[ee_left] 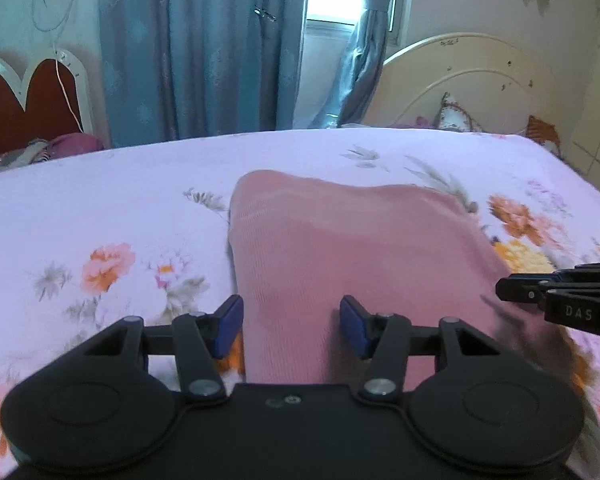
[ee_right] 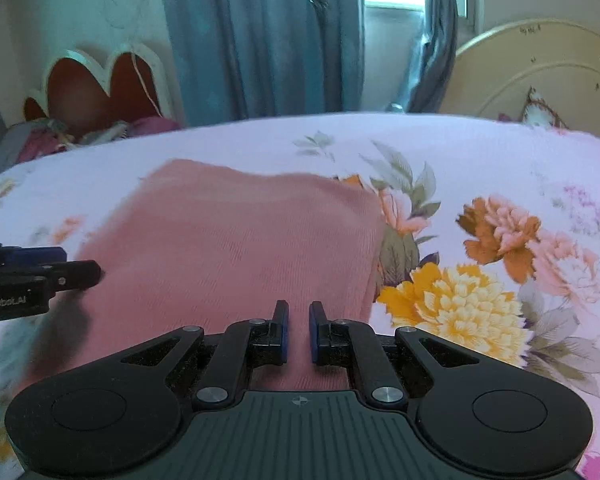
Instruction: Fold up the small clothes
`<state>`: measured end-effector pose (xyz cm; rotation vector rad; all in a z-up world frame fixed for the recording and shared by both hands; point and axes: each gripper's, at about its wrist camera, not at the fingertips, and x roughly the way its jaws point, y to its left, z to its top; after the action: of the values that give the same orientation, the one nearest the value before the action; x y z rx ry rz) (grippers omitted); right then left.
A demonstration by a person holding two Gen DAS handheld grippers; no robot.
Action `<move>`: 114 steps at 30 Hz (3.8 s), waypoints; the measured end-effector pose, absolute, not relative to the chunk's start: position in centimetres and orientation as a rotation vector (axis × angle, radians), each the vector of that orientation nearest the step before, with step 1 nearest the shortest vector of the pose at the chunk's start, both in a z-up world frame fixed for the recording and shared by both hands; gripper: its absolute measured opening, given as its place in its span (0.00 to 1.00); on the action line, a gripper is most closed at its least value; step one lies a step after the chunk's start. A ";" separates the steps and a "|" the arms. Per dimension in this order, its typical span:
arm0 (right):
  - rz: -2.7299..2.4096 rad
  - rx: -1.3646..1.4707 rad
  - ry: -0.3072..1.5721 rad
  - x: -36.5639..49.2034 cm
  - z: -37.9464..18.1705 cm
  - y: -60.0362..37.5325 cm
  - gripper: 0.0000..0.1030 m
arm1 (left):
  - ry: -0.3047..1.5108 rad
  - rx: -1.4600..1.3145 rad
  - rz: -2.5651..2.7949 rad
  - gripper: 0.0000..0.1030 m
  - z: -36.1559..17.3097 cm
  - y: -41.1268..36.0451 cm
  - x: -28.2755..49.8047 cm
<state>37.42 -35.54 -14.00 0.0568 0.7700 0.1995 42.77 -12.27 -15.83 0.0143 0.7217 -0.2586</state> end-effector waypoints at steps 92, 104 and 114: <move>0.462 0.497 0.873 44.7 -14.6 4.9 0.21 | 0.795 -0.132 -0.225 0.31 -15.6 28.9 46.3; 0.334 0.369 0.878 44.3 -15.6 4.8 0.28 | 0.754 -0.040 -0.161 0.65 -16.9 30.9 45.2; 0.294 0.351 0.887 47.1 -14.7 6.1 0.28 | 0.639 -0.058 -0.190 0.57 -13.8 29.6 46.2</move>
<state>47.10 6.06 -14.68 0.3512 0.8865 0.2942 46.16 29.56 -13.85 -0.0576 0.6388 -0.1897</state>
